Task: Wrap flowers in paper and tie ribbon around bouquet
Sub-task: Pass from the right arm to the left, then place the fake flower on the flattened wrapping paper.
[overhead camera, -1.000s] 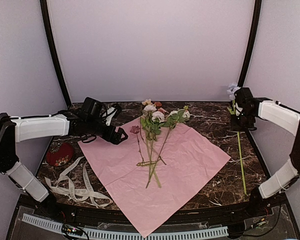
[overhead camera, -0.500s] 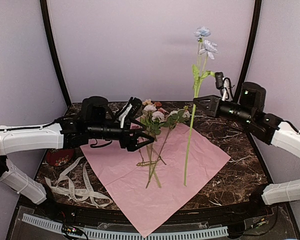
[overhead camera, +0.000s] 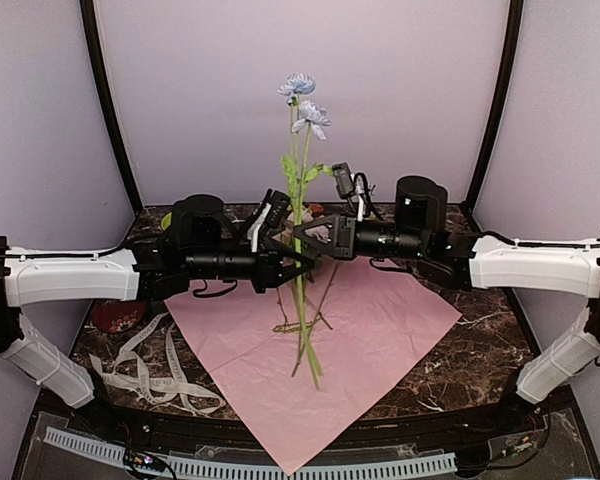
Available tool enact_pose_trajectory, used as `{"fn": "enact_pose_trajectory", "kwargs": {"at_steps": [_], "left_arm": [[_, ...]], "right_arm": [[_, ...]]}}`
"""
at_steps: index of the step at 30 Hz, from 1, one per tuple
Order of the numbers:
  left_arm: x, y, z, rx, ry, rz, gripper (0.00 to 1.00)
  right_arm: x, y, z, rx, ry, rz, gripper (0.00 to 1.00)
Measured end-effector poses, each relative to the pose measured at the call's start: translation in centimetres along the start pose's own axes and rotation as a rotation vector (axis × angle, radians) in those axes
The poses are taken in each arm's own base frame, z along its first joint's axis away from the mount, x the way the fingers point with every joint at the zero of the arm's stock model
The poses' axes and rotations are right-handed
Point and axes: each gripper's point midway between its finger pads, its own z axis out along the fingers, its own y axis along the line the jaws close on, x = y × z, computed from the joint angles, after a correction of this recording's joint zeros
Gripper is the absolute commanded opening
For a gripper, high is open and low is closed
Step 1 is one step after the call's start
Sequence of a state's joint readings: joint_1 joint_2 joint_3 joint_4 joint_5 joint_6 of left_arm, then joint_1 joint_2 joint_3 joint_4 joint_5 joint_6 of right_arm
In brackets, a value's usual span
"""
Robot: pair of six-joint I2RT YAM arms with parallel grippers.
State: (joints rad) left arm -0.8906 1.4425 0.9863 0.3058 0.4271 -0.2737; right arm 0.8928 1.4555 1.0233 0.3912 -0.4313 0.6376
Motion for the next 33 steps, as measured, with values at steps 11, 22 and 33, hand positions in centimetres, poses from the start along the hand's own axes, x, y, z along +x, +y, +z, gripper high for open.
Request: {"fn": "enact_pose_trajectory", "kwargs": {"at_steps": [11, 22, 33], "left_arm": [[1.0, 3.4, -0.7, -0.138, -0.002, -0.150, 0.00], [7.0, 17.6, 1.0, -0.380, 0.177, -0.540, 0.00], [11.1, 19.6, 3.7, -0.398, 0.271, -0.690, 0.00]], "right_arm": [[-1.1, -2.0, 0.1, 0.144, -0.009, -0.017, 0.54], [-1.6, -10.5, -7.2, 0.624, -0.025, 0.053, 0.55], [4.0, -14.0, -8.4, 0.756, 0.137, 0.126, 0.55]]}}
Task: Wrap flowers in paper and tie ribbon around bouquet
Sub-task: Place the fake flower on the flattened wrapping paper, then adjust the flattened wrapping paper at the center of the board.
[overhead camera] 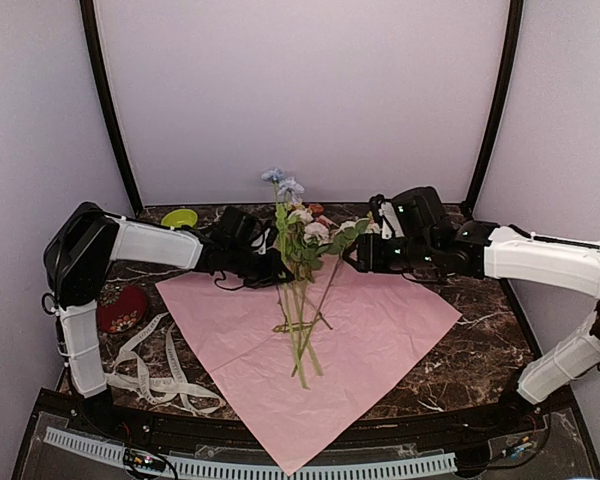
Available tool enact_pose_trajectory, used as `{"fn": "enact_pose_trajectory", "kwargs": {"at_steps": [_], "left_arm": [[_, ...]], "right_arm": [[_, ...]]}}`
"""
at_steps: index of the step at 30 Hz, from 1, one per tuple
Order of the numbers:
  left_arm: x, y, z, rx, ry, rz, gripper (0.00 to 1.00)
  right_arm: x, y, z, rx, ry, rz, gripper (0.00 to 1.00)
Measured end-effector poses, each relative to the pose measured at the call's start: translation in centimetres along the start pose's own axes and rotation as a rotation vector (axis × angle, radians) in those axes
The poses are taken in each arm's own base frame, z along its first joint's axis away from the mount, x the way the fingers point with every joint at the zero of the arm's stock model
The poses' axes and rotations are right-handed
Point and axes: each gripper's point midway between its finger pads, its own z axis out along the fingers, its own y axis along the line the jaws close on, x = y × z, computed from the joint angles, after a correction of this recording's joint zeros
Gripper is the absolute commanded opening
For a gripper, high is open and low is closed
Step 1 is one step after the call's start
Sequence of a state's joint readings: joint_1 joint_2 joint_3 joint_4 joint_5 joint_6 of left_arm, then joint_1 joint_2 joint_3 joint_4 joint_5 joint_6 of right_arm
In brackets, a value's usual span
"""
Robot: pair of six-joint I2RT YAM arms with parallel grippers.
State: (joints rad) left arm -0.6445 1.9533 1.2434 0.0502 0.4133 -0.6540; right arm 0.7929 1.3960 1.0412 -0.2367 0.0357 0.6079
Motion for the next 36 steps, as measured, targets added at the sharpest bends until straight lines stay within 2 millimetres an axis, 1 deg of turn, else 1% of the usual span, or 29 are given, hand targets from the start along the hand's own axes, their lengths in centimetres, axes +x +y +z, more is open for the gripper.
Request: {"fn": "enact_pose_trajectory", "kwargs": {"at_steps": [6, 9, 12, 14, 19, 21, 25, 28, 29, 31, 34, 36], "left_arm": [[0.5, 1.6, 1.4, -0.042, 0.021, -0.032, 0.04], [0.8, 2.4, 2.2, -0.061, 0.036, -0.038, 0.13], [1.0, 3.0, 2.5, -0.082, 0.046, -0.023, 0.22], [1.0, 3.3, 2.5, -0.098, 0.048, -0.010, 0.26], [1.1, 3.7, 2.4, -0.120, 0.052, 0.008, 0.29], [1.1, 3.8, 2.4, -0.128, 0.054, 0.017, 0.34], [1.0, 4.1, 2.2, -0.157, 0.061, 0.034, 0.48], [1.0, 4.5, 1.8, -0.189, 0.062, 0.050, 0.62], [1.0, 4.6, 1.6, -0.200, 0.063, 0.058, 0.66], [0.8, 4.4, 1.0, -0.209, 0.058, 0.078, 0.70], [-0.1, 3.2, -0.6, -0.206, 0.027, 0.116, 0.73], [-0.6, 2.2, -2.2, -0.201, -0.002, 0.146, 0.73]], "right_arm": [[1.0, -0.2, 0.9, 0.003, 0.041, 0.000, 0.55], [1.2, -0.3, 1.0, 0.006, 0.046, 0.000, 0.55], [1.2, -0.3, 1.0, 0.006, 0.049, 0.000, 0.55], [1.3, -0.3, 1.1, 0.005, 0.052, 0.000, 0.55], [1.8, -0.3, 1.5, 0.000, 0.072, 0.000, 0.55], [2.0, -0.4, 1.7, 0.002, 0.083, 0.000, 0.55], [2.7, -0.8, 1.9, 0.019, 0.107, 0.001, 0.55], [3.3, -1.8, 1.9, 0.064, 0.125, 0.002, 0.55], [3.6, -2.5, 1.8, 0.093, 0.133, 0.002, 0.55], [4.4, -4.0, 1.8, 0.161, 0.156, -0.001, 0.55], [5.6, -7.2, 1.7, 0.290, 0.193, -0.007, 0.55], [6.7, -10.0, 1.8, 0.382, 0.235, -0.002, 0.55]]}}
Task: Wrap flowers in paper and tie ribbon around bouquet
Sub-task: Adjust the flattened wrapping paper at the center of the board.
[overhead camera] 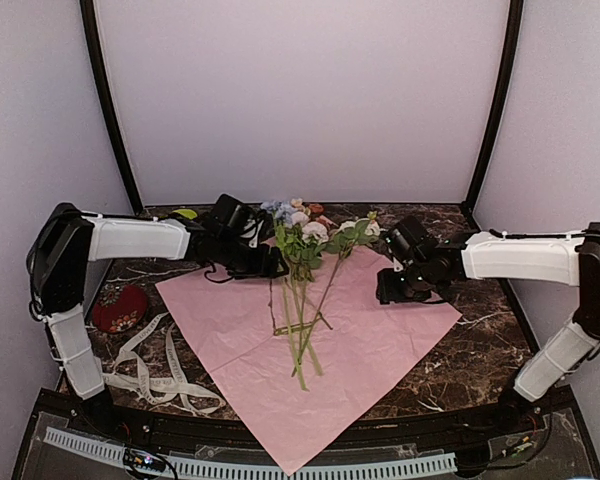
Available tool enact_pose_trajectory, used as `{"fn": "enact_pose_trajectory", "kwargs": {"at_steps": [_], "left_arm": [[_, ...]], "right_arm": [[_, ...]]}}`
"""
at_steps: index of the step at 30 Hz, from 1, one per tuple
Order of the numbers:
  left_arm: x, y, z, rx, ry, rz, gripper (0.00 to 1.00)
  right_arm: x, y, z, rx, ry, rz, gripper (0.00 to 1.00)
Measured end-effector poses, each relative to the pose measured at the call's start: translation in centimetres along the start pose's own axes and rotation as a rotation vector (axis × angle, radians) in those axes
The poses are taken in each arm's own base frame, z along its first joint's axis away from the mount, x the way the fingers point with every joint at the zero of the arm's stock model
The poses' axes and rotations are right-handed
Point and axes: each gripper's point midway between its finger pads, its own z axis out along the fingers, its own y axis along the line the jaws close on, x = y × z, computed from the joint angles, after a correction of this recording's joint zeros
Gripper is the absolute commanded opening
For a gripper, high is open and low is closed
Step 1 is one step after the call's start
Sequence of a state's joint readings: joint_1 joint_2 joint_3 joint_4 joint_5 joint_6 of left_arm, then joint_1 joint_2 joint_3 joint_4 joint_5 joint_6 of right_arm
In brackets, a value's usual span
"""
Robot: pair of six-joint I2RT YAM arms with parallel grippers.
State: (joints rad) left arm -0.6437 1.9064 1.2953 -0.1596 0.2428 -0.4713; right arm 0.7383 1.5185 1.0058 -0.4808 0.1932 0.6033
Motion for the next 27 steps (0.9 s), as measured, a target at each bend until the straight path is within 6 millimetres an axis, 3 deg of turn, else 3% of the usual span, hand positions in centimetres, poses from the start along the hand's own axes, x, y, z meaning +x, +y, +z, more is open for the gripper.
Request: {"fn": "enact_pose_trajectory", "kwargs": {"at_steps": [5, 7, 10, 16, 21, 27], "left_arm": [[0.5, 0.2, -5.1, -0.041, -0.074, 0.057, 0.73], [1.4, 0.9, -5.9, -0.066, -0.075, 0.066, 0.73], [3.6, 2.6, -5.6, -0.112, -0.037, 0.070, 0.73], [8.6, 7.3, -1.8, -0.246, 0.132, 0.061, 0.70], [6.8, 7.3, -0.8, -0.267, 0.103, 0.085, 0.69], [4.5, 7.8, 0.3, -0.302, 0.072, 0.130, 0.69]], "right_arm": [[4.2, -6.3, 3.3, 0.180, 0.150, 0.015, 0.55], [6.0, -8.1, 4.4, 0.224, 0.215, 0.022, 0.55], [5.5, -8.7, 4.9, 0.220, 0.204, 0.042, 0.54], [3.8, -9.8, 6.0, 0.214, 0.168, 0.085, 0.53], [1.5, -12.0, 7.0, 0.232, 0.112, 0.130, 0.52], [-0.4, -12.8, 7.7, 0.234, 0.100, 0.125, 0.51]]}}
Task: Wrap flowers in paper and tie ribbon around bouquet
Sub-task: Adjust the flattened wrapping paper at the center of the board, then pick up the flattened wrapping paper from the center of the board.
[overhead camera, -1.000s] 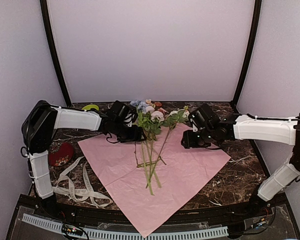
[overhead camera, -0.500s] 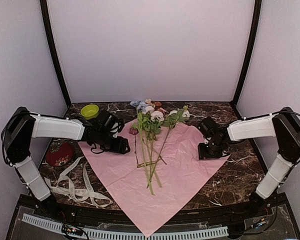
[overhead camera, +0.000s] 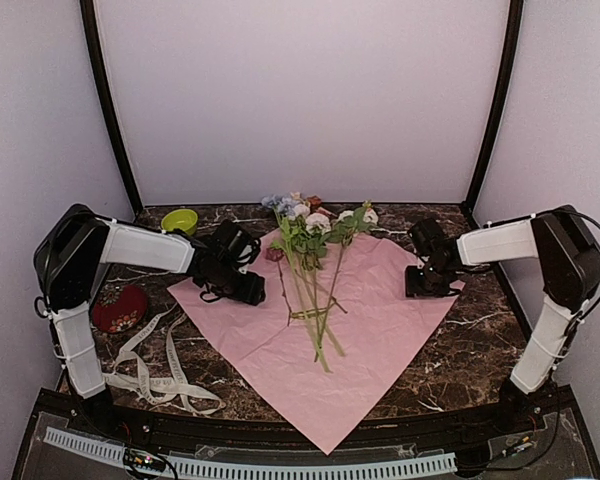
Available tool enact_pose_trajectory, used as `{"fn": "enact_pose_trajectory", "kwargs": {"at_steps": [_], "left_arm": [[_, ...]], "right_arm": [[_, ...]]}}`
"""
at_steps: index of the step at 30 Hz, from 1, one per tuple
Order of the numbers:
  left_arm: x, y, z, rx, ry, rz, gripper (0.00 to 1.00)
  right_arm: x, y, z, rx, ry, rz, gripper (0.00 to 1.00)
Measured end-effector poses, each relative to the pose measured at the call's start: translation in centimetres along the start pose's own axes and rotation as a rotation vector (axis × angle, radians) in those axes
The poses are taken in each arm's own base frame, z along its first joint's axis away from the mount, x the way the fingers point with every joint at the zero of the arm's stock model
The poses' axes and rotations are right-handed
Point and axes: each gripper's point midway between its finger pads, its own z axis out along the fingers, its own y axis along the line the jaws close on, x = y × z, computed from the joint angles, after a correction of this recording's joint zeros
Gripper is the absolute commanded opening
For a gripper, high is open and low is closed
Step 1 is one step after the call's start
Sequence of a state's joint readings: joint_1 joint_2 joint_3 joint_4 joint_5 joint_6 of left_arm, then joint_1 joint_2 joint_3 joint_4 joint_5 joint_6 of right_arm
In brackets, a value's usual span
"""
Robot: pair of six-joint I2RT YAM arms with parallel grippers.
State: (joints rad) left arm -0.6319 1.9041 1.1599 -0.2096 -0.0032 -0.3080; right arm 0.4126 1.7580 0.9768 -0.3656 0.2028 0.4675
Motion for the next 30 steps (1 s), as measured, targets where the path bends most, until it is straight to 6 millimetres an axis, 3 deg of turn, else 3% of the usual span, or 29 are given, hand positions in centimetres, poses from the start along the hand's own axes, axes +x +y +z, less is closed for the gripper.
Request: {"fn": "enact_pose_trajectory", "kwargs": {"at_steps": [4, 8, 9, 12, 15, 20, 23, 26, 28, 30], "left_arm": [[0.0, 0.0, -0.7, 0.015, -0.033, 0.035, 0.70], [0.2, -2.0, -5.4, 0.084, -0.162, 0.174, 0.69], [0.3, -3.4, -7.0, 0.116, -0.206, 0.237, 0.69], [2.5, -10.7, -12.5, 0.304, -0.341, 0.514, 0.69], [8.0, -16.4, -15.9, 0.507, -0.389, 0.788, 0.75], [17.7, -18.9, -15.1, 0.645, -0.290, 1.128, 0.79], [22.1, -20.0, -13.8, 0.677, -0.241, 1.329, 0.69], [24.2, -20.0, -11.5, 0.630, -0.184, 1.451, 0.60], [24.5, -19.6, -9.6, 0.575, -0.152, 1.506, 0.63], [23.6, -20.1, -9.2, 0.547, -0.181, 1.549, 0.65]], "right_arm": [[0.3, -0.1, -0.4, -0.006, 0.037, -0.022, 0.50], [0.5, 0.5, -2.9, -0.043, 0.039, -0.050, 0.50], [0.4, 1.1, -4.2, -0.063, 0.021, -0.068, 0.50], [0.1, 3.9, -8.4, -0.156, -0.055, -0.139, 0.48], [1.6, 7.7, -11.8, -0.285, -0.083, -0.243, 0.45], [7.6, 13.9, -13.6, -0.516, 0.011, -0.408, 0.43], [11.8, 16.1, -12.8, -0.584, 0.111, -0.473, 0.42], [14.9, 17.8, -10.9, -0.587, 0.192, -0.528, 0.41], [16.3, 18.2, -9.6, -0.572, 0.233, -0.540, 0.41], [17.5, 18.3, -8.6, -0.558, 0.265, -0.543, 0.39]]}}
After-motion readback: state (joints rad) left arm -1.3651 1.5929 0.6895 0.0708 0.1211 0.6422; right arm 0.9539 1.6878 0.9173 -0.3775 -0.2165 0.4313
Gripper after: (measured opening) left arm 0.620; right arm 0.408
